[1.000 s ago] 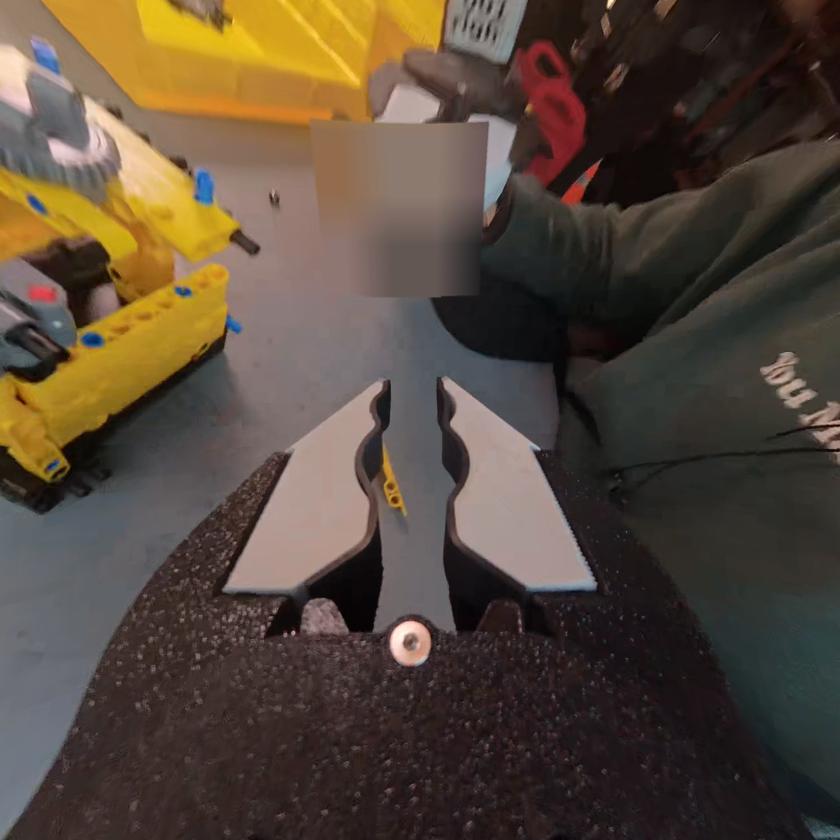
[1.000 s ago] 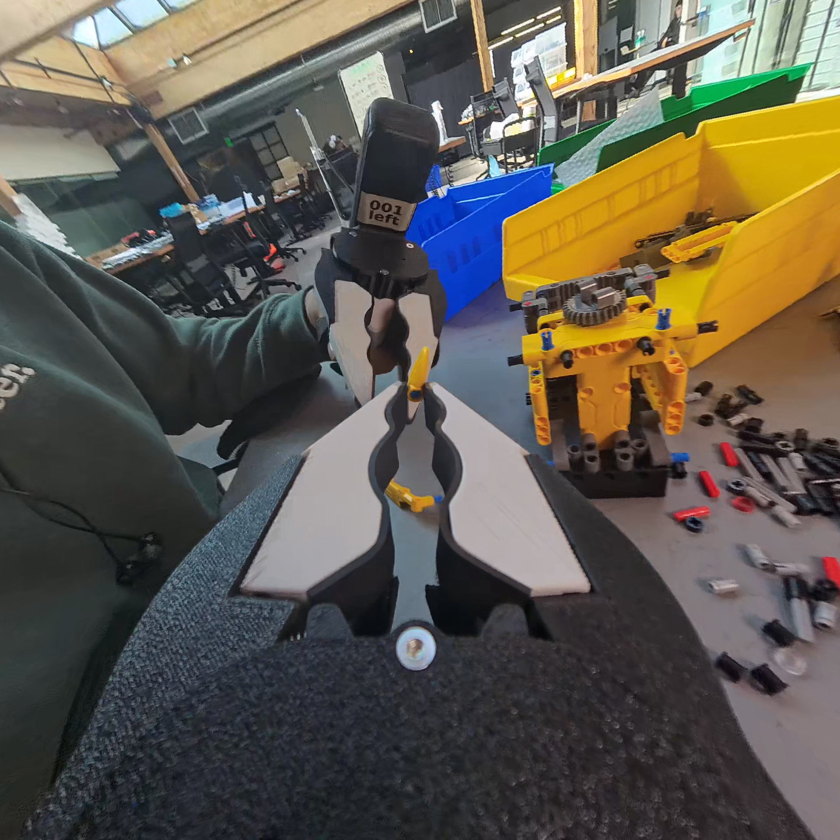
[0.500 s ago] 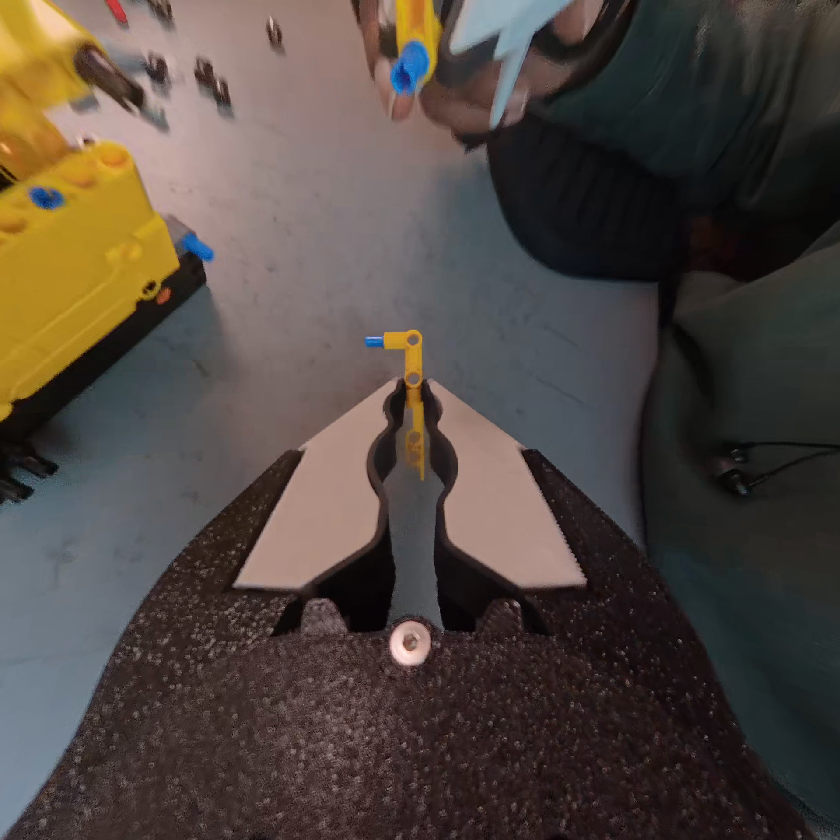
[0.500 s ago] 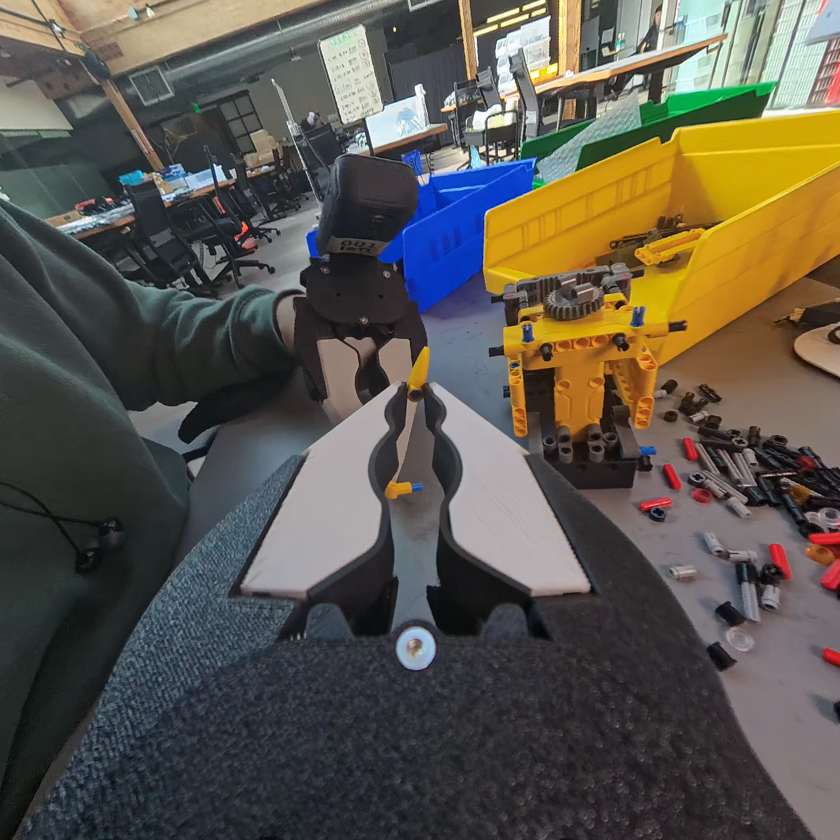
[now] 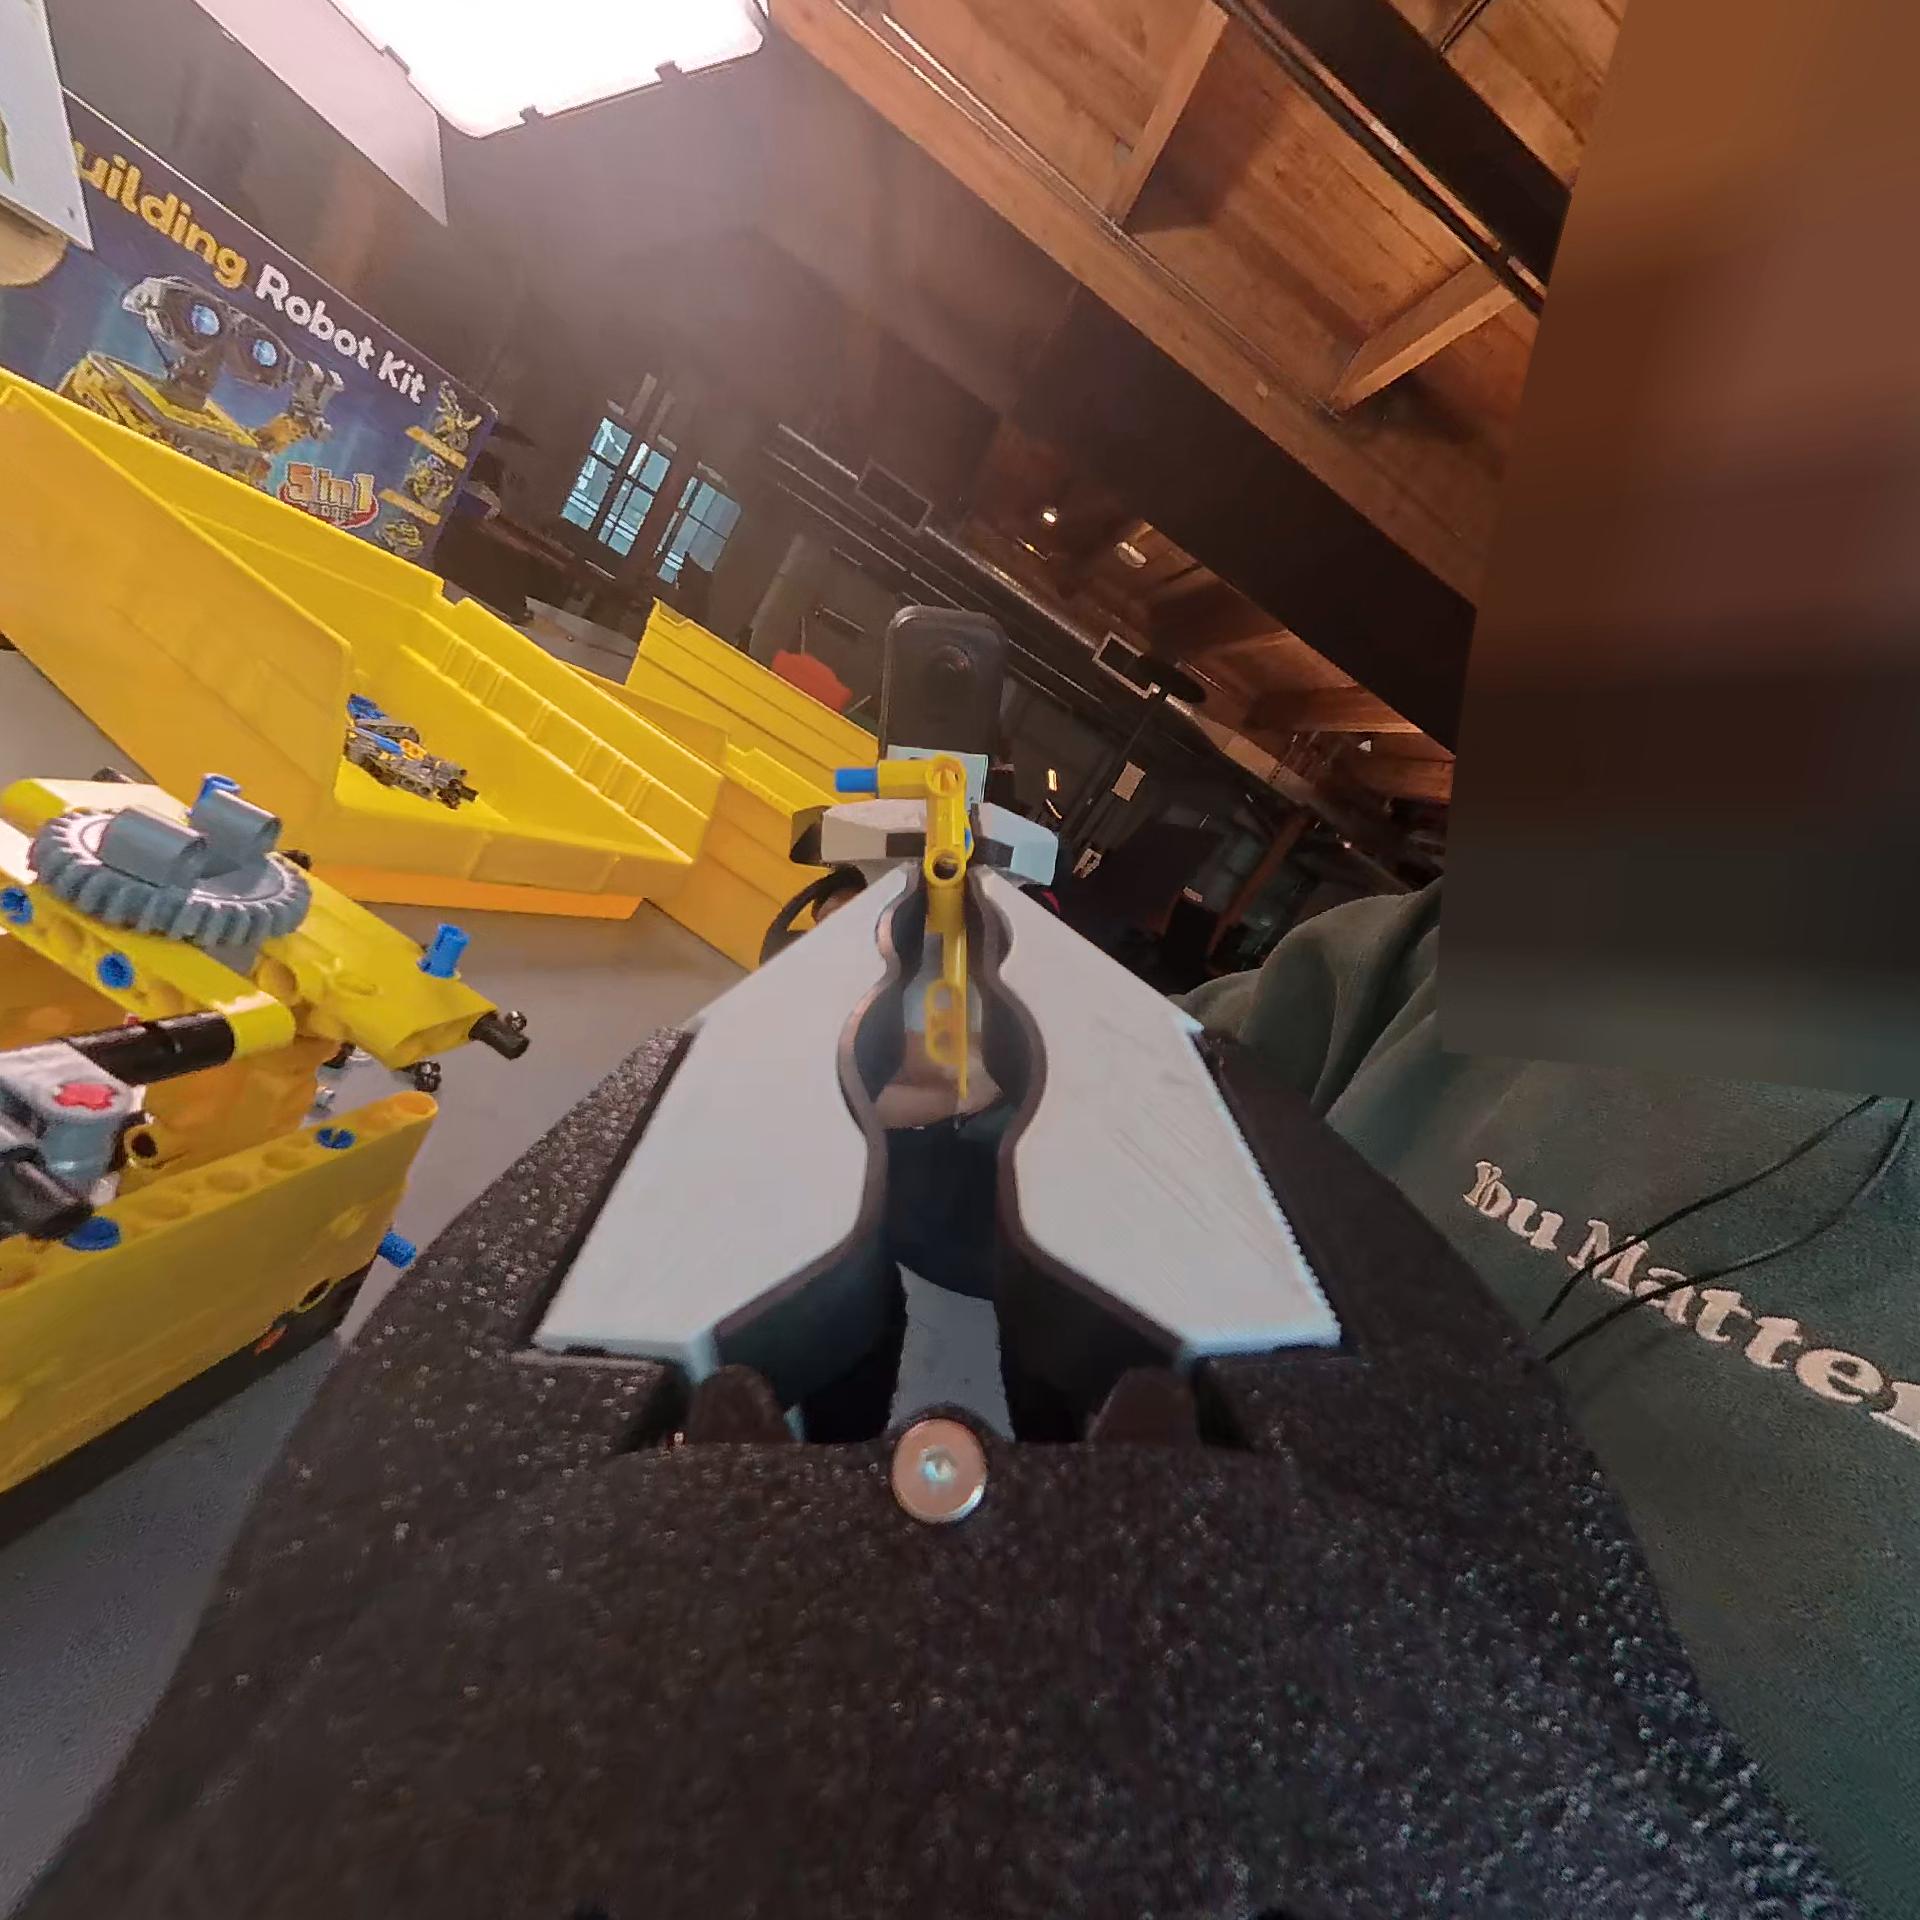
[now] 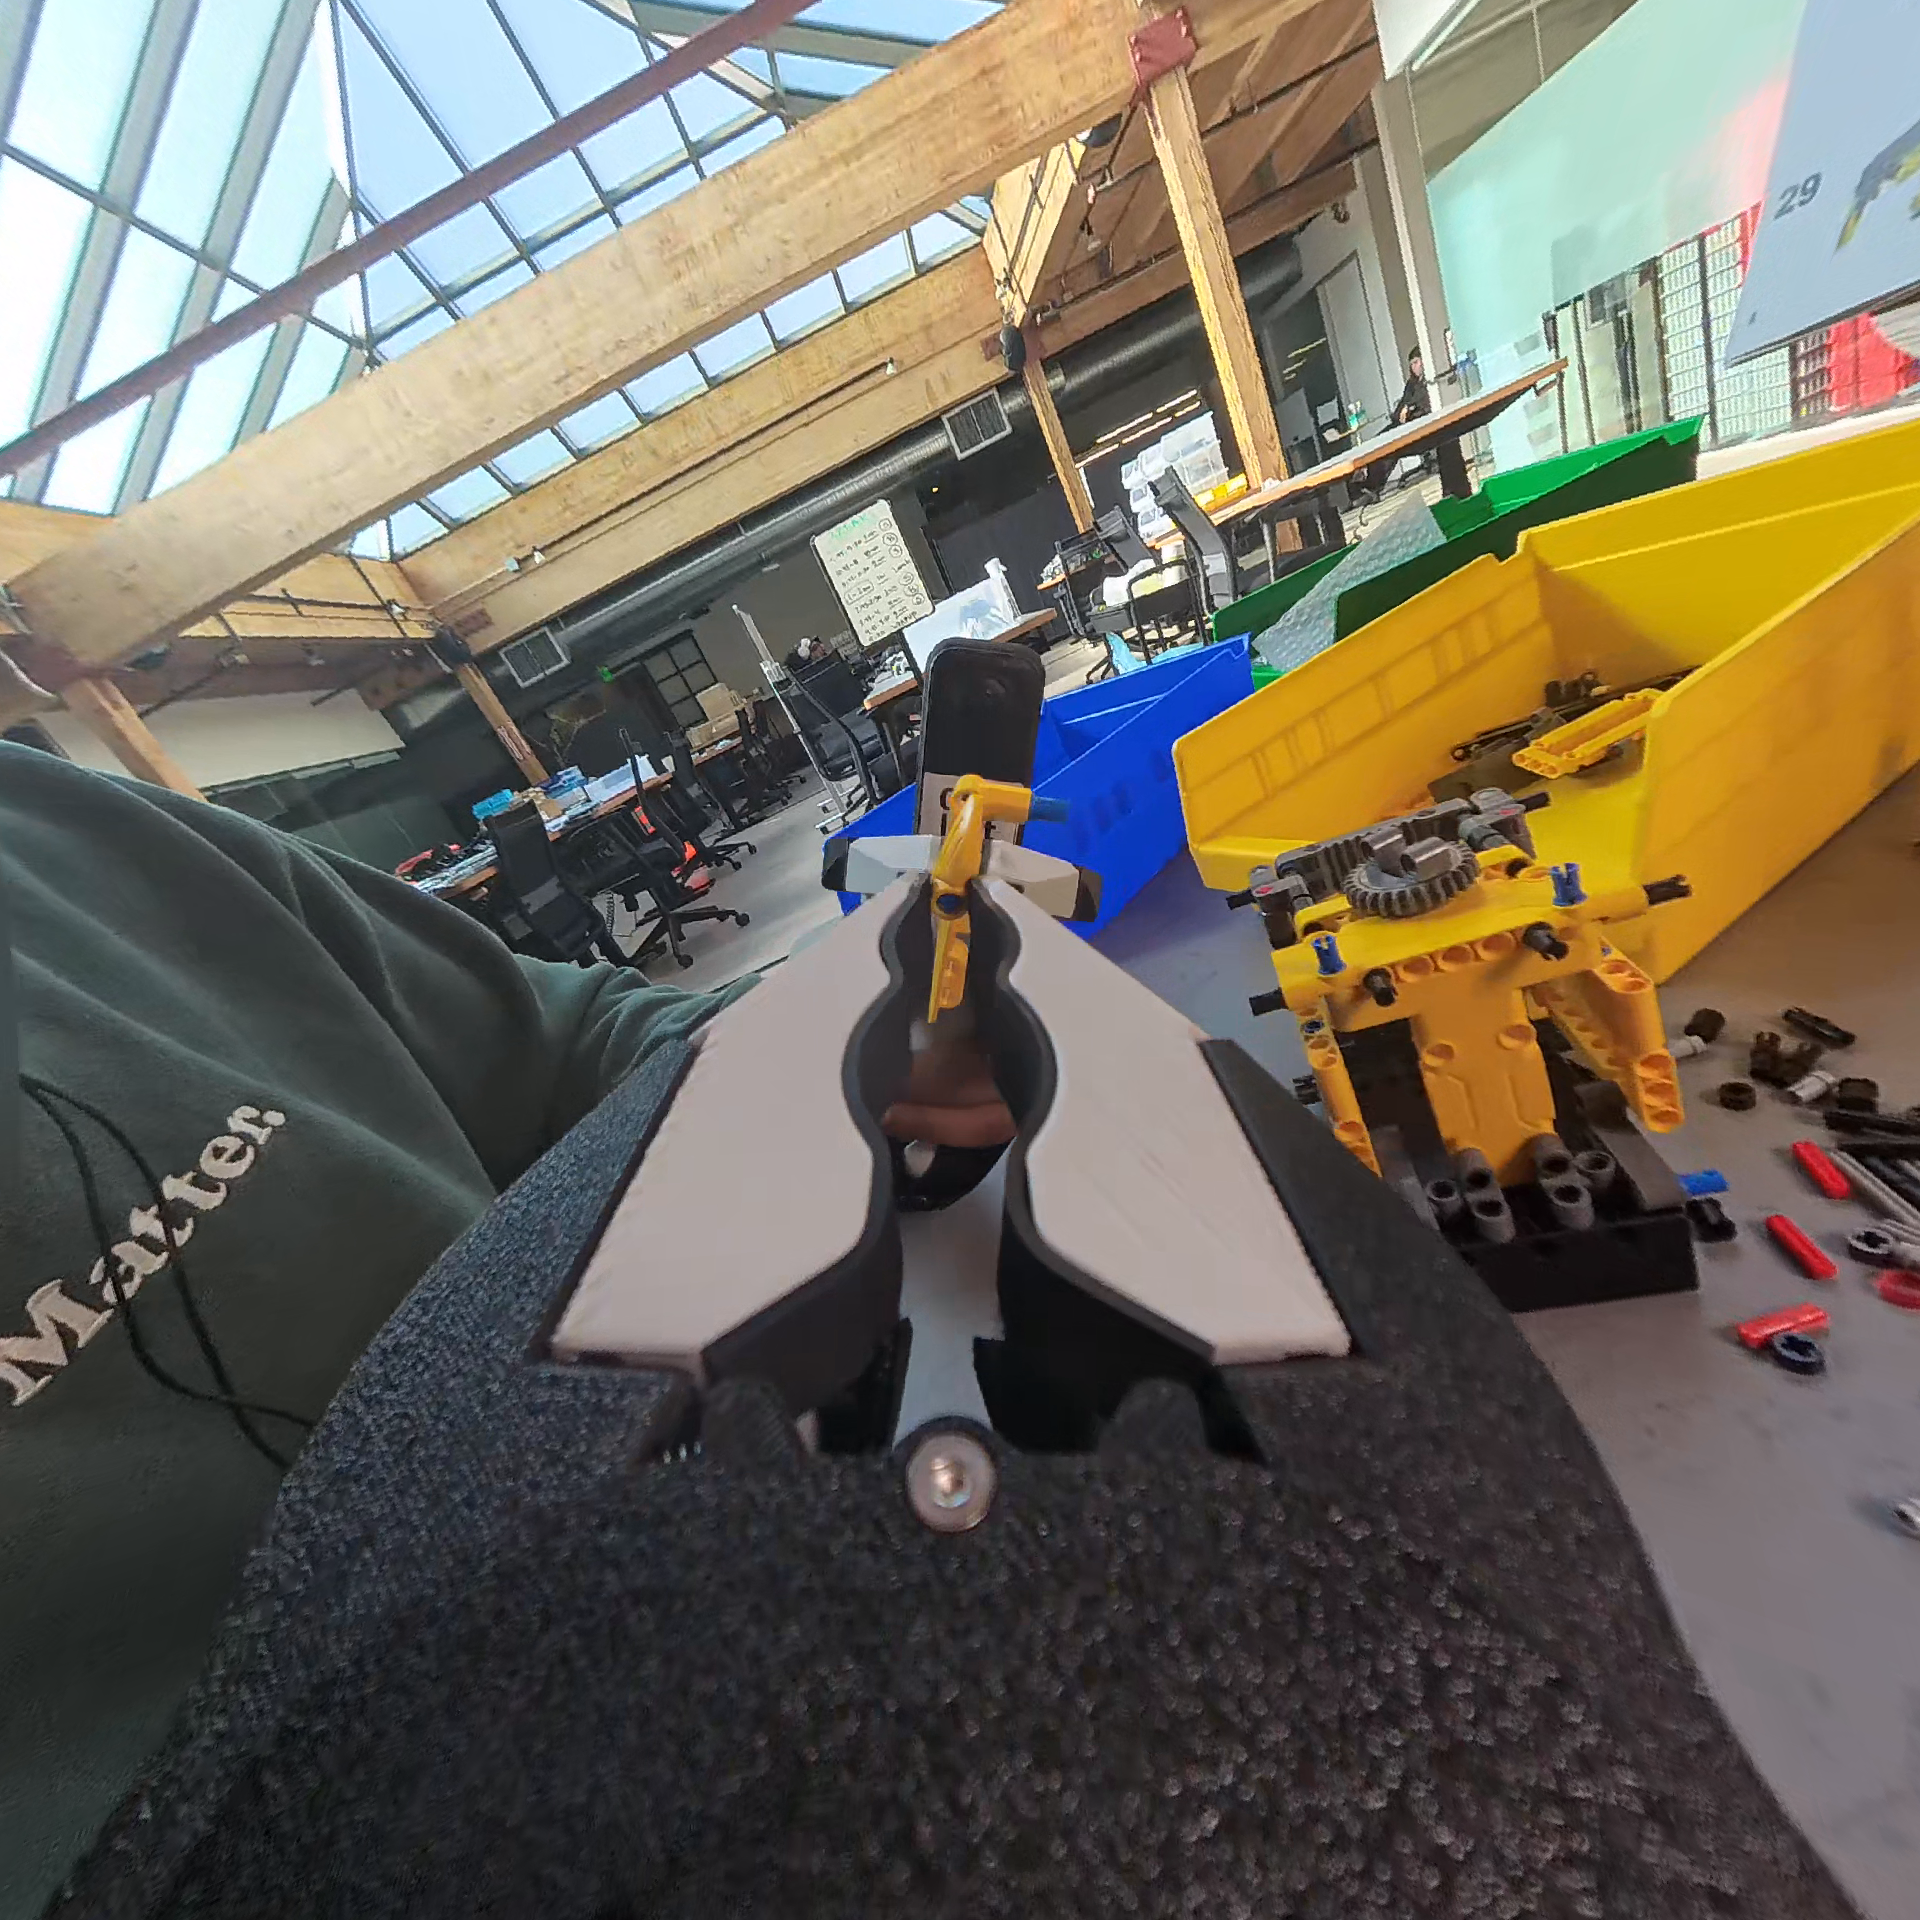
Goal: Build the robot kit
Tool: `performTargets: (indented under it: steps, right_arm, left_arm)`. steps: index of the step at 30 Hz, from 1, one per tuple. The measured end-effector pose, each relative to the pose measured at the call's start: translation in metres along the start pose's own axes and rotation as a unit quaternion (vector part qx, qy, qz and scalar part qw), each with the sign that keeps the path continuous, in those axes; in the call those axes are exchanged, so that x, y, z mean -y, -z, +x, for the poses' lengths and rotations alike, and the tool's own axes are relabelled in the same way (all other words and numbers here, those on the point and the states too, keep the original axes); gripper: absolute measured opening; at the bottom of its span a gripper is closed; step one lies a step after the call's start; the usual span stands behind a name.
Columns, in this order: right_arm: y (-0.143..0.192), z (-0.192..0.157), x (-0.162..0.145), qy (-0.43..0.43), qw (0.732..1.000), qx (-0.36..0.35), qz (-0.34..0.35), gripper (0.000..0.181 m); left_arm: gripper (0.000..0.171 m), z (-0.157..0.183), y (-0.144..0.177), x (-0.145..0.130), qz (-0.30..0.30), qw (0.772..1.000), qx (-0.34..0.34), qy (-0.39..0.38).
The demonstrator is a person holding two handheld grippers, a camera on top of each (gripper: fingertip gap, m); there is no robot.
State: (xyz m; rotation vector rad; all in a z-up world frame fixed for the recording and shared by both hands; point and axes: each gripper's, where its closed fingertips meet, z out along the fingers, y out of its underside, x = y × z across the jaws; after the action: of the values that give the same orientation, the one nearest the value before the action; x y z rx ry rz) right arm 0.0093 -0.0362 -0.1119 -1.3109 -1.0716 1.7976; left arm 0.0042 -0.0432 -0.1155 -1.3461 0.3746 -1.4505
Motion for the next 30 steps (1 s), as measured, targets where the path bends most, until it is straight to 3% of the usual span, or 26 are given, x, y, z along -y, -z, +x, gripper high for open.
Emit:
performTargets:
  steps: [11, 18, 21, 30]
  right_arm:
    - [-0.004, 0.005, -0.014, 0.037, 0.997, -0.033, -0.051, 0.005]
    - [-0.004, 0.003, -0.023, 0.031, 0.997, -0.02, -0.075, 0.005]
    - [-0.004, 0.003, -0.027, 0.032, 0.995, -0.019, -0.091, 0.005]
    - [-0.005, 0.005, -0.036, 0.014, 0.995, 0.002, -0.099, 0.005]
  left_arm:
    - [0.006, -0.003, 0.001, -0.007, -0.024, 1.0, 0.017, -0.005]
    - [0.006, -0.002, 0.003, -0.016, -0.097, 0.994, 0.04, -0.034]
    - [0.006, -0.005, 0.005, -0.024, -0.144, 0.984, 0.067, -0.081]
    - [0.007, -0.009, 0.01, -0.032, -0.178, 0.976, 0.085, -0.097]
